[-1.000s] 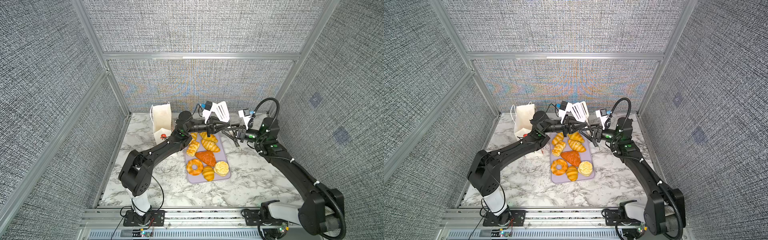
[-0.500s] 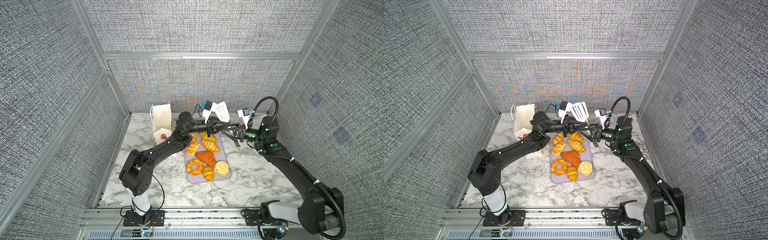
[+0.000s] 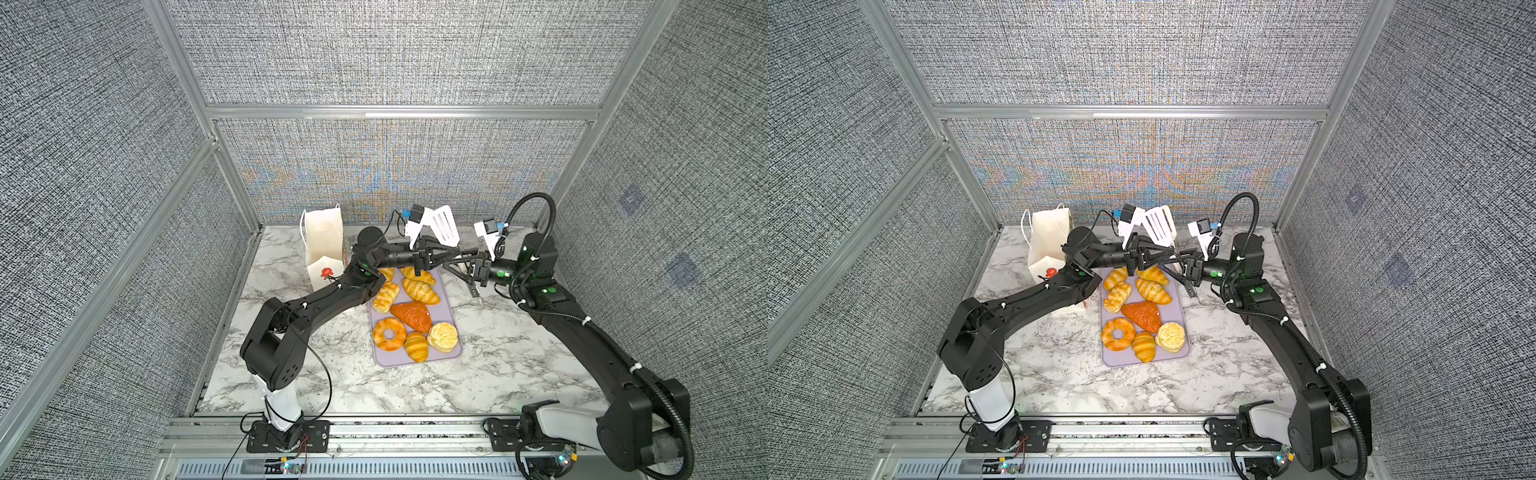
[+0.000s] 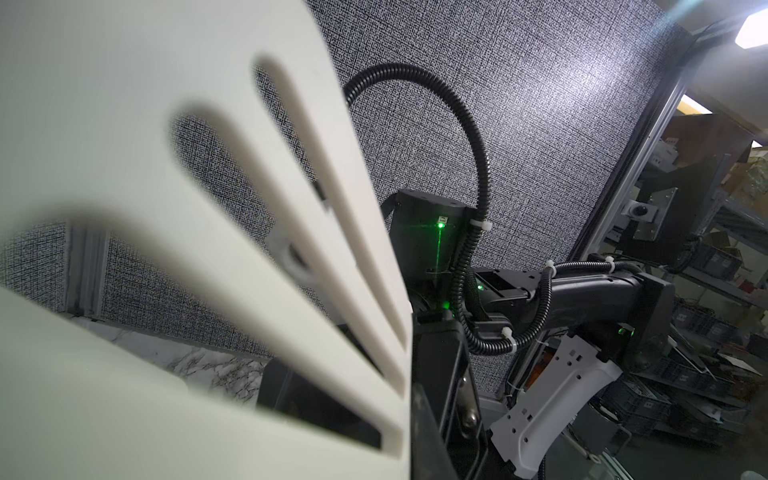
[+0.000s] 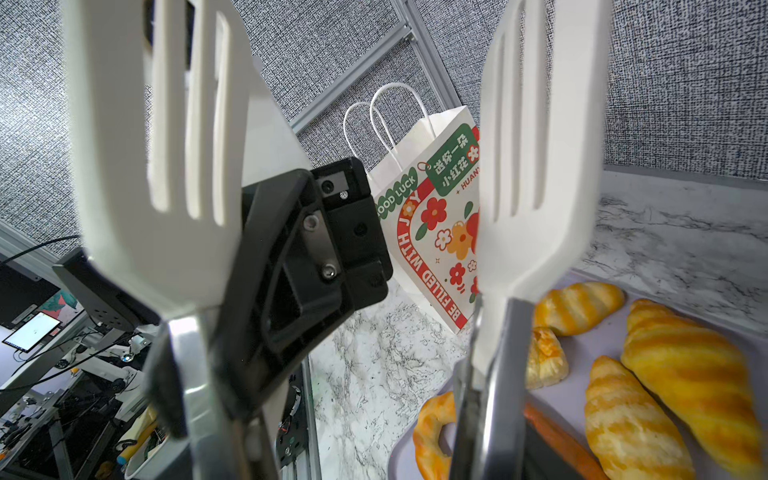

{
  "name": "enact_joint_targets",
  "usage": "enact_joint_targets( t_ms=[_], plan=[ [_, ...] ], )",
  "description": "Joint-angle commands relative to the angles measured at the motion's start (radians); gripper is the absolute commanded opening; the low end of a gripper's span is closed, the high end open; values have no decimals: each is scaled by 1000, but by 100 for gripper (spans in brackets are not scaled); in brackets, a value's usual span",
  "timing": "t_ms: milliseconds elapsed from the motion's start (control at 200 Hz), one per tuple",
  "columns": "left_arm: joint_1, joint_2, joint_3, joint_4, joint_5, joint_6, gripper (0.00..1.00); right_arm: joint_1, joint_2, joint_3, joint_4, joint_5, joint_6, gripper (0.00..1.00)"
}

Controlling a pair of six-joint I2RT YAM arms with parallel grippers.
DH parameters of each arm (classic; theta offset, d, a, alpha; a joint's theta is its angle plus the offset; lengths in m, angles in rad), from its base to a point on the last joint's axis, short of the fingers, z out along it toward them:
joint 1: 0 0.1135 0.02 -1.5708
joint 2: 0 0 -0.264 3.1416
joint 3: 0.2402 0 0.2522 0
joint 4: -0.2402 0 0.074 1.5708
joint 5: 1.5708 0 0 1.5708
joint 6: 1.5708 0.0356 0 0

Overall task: Place the fake bread into the paper bag
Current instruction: 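Grip the tong arms near the spatula ends with the right gripper, then release the tongs with the left gripper while the right carries them over the tray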

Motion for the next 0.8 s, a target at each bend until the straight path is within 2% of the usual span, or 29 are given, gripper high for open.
enact_joint_targets(
  t_ms=[0, 160, 455, 650, 795],
  plan=[
    [-4, 1, -4, 71, 27, -7, 13, 1, -8, 12, -29, 43, -21, 69],
    [4, -10, -21, 77, 17, -8, 24, -5, -16, 12, -68, 54, -43, 68],
    [22, -38, -72, 76, -11, -9, 55, -28, -38, 8, -135, 79, -78, 69],
    [37, -71, -123, 46, -41, 11, 63, -37, -50, 32, -292, 143, -174, 69],
    [38, -110, -157, -40, -78, 77, 69, -38, -59, 53, -436, 231, -266, 69]
  ],
)
